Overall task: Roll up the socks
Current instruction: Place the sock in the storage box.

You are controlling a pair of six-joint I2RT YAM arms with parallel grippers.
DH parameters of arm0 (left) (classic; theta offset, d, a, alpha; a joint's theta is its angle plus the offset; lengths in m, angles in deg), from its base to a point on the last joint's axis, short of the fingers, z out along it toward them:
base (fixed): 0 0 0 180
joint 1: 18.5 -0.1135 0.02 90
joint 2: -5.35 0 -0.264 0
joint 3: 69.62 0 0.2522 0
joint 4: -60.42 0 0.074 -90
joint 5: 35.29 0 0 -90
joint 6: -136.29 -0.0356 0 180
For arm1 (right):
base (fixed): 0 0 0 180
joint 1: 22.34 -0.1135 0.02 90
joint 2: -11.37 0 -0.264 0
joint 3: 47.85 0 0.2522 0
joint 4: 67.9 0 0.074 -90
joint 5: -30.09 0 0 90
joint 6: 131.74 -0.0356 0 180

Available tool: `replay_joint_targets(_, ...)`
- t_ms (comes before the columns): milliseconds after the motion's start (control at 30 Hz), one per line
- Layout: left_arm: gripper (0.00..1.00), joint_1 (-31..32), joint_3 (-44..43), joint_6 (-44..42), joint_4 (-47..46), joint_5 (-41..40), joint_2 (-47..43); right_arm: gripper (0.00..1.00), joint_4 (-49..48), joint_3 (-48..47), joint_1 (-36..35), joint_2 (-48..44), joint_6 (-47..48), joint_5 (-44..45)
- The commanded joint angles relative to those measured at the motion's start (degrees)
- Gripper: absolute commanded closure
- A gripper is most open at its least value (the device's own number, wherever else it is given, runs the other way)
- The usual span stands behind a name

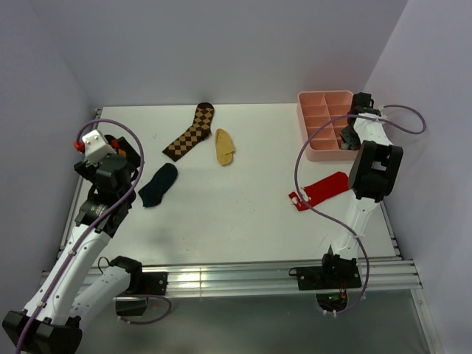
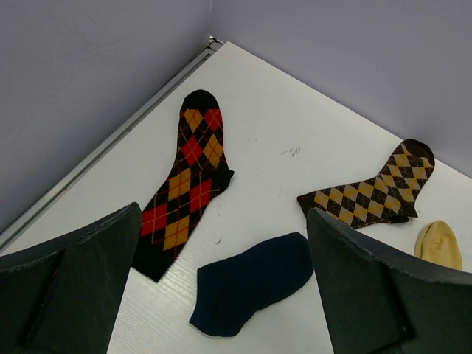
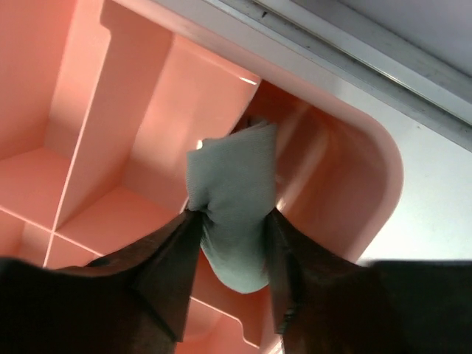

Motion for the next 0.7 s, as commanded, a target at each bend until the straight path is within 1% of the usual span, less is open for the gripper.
replay_joint_targets(0,0.00,0.22,0.25,-0.61,-1.75,-0.43,-0.32,0.46,-1.75,1.63,1.08,-0.14,-1.40,-0.93)
replay_joint_targets(33,0.01,0.22,0.25,-0.61,-1.75,-0.43,-0.23,0.41,-1.84,1.99,1.08,-1.36,-1.49,-0.58)
replay_joint_targets(67,0.01,0.22,0.25,-0.61,-1.75,-0.43,-0.23,0.40,-1.84,1.90,1.08,-1.63,-1.49,-0.41)
replay_joint_targets(367,0.01,0.22,0.25,-0.61,-1.75,-0.17,-0.41,0.39,-0.09,-1.61,0.99,-2.25,-1.58,-1.46)
replay_joint_targets(667,0.01,0.22,0.33,-0.61,-1.84,0.27,-0.41,0.39,-1.93,1.46,-0.23,-7.69,0.70,0.47)
